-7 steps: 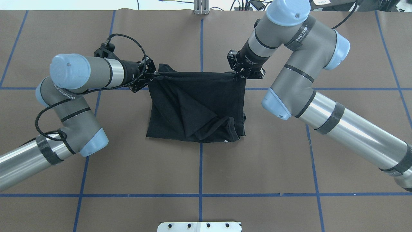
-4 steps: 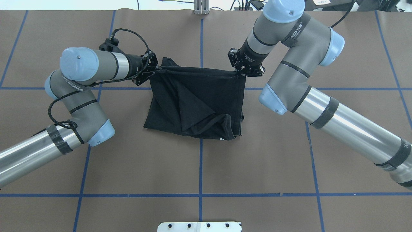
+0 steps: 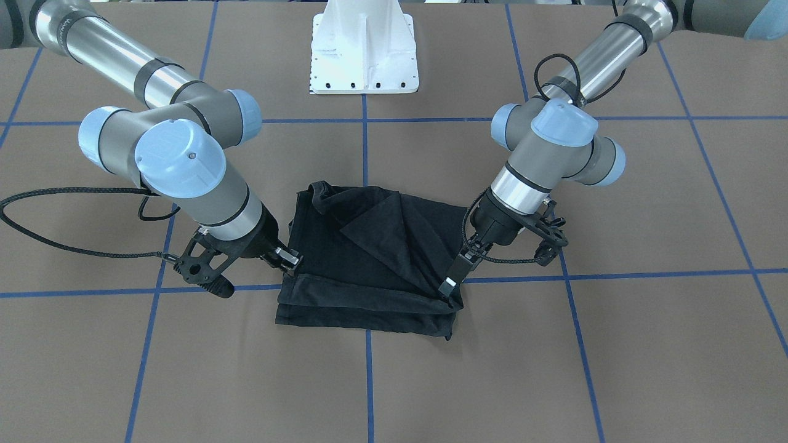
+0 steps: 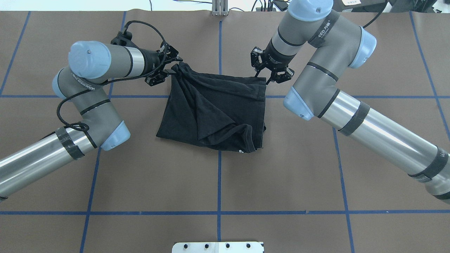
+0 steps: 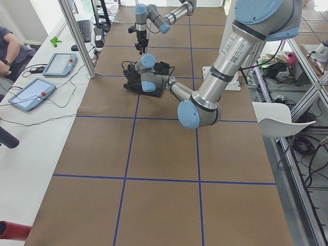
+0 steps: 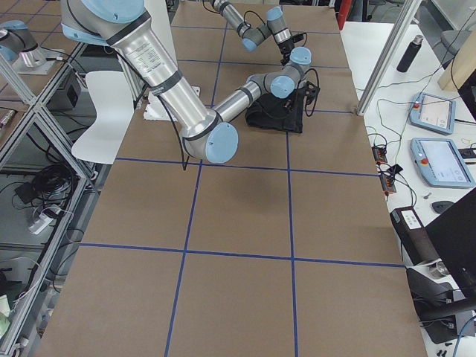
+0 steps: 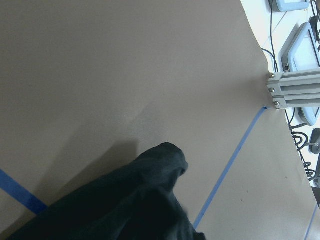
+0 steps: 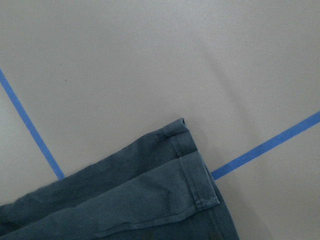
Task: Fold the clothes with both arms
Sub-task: 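Lower the corners onto the far end and open both grippers, then withdraw the left gripper while the right gripper moves down onto the folded shirt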
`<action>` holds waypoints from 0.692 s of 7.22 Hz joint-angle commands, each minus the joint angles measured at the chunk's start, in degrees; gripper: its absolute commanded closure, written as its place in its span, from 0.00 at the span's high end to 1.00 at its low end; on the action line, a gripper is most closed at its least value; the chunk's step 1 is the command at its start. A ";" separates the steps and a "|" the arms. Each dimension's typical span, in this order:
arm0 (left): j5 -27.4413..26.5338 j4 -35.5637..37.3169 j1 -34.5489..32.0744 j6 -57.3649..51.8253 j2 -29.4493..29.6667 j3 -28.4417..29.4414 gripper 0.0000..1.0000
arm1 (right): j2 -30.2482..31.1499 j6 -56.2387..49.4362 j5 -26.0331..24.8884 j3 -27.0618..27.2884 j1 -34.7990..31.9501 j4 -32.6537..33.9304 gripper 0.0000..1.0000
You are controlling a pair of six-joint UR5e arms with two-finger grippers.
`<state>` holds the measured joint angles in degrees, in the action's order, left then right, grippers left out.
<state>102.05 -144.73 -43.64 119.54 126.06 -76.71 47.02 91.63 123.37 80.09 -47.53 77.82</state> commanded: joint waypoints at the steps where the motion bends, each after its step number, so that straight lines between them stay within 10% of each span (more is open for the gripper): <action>1: 2.17 0.15 -3.80 -0.36 0.33 0.51 1.00 | -0.17 -0.05 0.12 0.07 -0.72 -0.13 1.00; 5: 13.25 2.44 -8.75 -14.54 -9.19 -7.17 1.00 | -5.26 -6.79 -11.16 1.74 10.31 -1.62 1.00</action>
<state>113.87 -142.70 -51.96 110.65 122.22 -79.28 43.36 88.20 118.08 81.67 -41.56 75.97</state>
